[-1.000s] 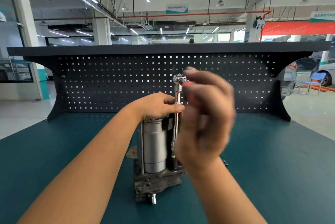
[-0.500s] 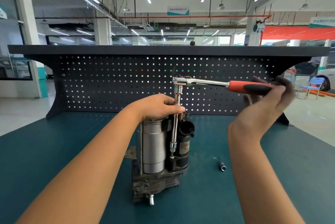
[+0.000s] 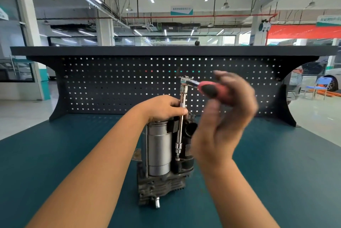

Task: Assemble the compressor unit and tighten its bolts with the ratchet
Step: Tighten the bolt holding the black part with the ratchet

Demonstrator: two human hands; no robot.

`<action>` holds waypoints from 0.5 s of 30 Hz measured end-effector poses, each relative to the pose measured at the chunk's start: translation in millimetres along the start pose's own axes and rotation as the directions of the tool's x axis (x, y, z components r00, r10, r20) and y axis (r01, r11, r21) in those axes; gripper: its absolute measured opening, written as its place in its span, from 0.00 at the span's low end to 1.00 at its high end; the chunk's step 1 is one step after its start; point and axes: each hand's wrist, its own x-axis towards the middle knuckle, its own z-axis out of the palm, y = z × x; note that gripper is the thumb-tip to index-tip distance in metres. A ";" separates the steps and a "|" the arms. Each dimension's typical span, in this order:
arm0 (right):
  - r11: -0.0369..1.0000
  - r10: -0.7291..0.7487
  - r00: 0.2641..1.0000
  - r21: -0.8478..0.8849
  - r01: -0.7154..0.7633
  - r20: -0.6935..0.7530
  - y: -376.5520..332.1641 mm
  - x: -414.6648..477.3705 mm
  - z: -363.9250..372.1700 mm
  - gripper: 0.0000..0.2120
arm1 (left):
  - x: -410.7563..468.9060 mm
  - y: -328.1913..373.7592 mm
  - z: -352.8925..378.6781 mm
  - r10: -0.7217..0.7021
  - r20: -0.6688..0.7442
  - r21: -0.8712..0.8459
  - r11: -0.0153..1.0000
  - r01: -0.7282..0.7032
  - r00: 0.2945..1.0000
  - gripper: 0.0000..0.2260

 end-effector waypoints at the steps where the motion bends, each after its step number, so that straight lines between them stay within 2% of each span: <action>1: 0.994 0.091 0.993 0.066 -0.086 -0.081 10.5 4.8 -6.1 0.09 | 0.8 0.2 -0.1 -0.004 0.003 0.009 1.000 0.004 1.000 0.07; 2: 0.972 0.222 0.958 0.118 -0.203 -0.183 20.6 12.9 -11.5 0.11 | 2.0 -0.4 0.5 -0.002 0.003 0.010 1.000 0.002 1.000 0.08; 3: 0.925 0.377 0.883 0.156 -0.346 -0.279 32.5 21.2 -18.7 0.12 | 2.9 -0.4 0.5 -0.005 0.003 0.011 1.000 0.005 1.000 0.08; 5: 0.735 0.673 0.639 0.241 -0.634 -0.373 61.0 33.7 -32.1 0.09 | 0.9 1.7 0.0 -0.001 0.010 0.009 1.000 0.001 1.000 0.07; 7: 0.467 0.870 0.379 0.281 -0.838 -0.317 86.7 40.5 -40.6 0.07 | -2.1 2.3 -0.9 0.018 0.028 -0.002 1.000 -0.018 0.999 0.07; 8: 0.358 0.921 0.286 0.281 -0.890 -0.266 94.6 41.1 -41.4 0.08 | -2.0 1.1 -0.7 0.026 0.030 -0.008 1.000 -0.026 0.999 0.07; 9: 0.299 0.943 0.234 0.291 -0.909 -0.237 98.0 40.7 -41.0 0.08 | -2.4 1.3 -0.1 0.019 0.023 -0.014 1.000 -0.019 1.000 0.07; 10: 0.287 0.945 0.214 0.309 -0.907 -0.249 94.0 41.1 -39.4 0.08 | -1.9 0.9 0.4 0.017 0.018 -0.018 1.000 -0.017 1.000 0.08; 11: 0.360 0.919 0.274 0.319 -0.877 -0.283 81.5 37.3 -36.6 0.08 | -2.1 0.9 0.2 0.002 0.015 -0.018 1.000 -0.002 1.000 0.08; 13: 0.612 0.780 0.493 0.305 -0.730 -0.385 53.9 26.1 -31.2 0.10 | 0.3 1.2 0.2 -0.028 0.025 -0.017 0.999 0.029 0.999 0.09; 15: 0.796 0.604 0.695 0.350 -0.494 -0.391 27.3 21.5 -22.2 0.13 | 0.9 1.6 -0.2 -0.040 0.039 -0.005 0.999 0.040 0.998 0.10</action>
